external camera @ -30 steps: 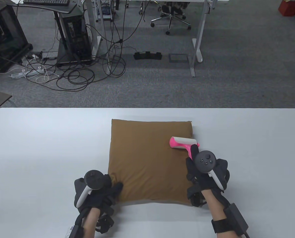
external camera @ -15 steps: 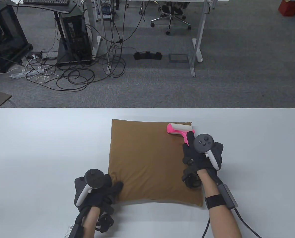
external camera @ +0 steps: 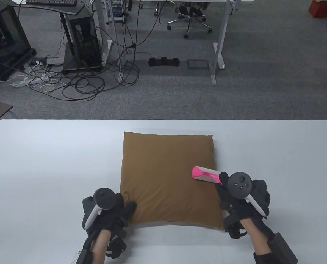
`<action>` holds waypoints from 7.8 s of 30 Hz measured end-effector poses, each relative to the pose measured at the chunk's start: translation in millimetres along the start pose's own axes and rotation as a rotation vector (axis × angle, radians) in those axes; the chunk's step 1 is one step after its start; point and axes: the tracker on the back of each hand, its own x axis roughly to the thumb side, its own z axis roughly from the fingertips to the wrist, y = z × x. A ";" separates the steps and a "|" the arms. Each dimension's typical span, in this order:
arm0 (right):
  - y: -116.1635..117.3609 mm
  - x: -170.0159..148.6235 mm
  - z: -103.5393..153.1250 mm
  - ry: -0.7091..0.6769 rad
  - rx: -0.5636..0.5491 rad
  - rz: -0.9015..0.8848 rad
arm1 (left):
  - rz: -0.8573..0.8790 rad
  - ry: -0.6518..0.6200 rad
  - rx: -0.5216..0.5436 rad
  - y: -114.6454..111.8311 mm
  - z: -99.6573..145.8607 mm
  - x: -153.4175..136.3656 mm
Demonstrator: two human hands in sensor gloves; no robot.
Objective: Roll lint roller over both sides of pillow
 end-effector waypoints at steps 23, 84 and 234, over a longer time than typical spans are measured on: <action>-10.2 21.2 92.5 -0.207 -0.113 -0.006 | 0.047 0.018 -0.009 -1.1 4.2 -5.7; 21.5 92.0 -36.8 -0.131 0.050 -0.041 | 0.051 0.025 -0.025 0.4 6.9 -6.1; 105.5 61.9 33.4 -0.196 -0.022 0.079 | -0.126 0.352 0.498 63.8 33.9 -49.8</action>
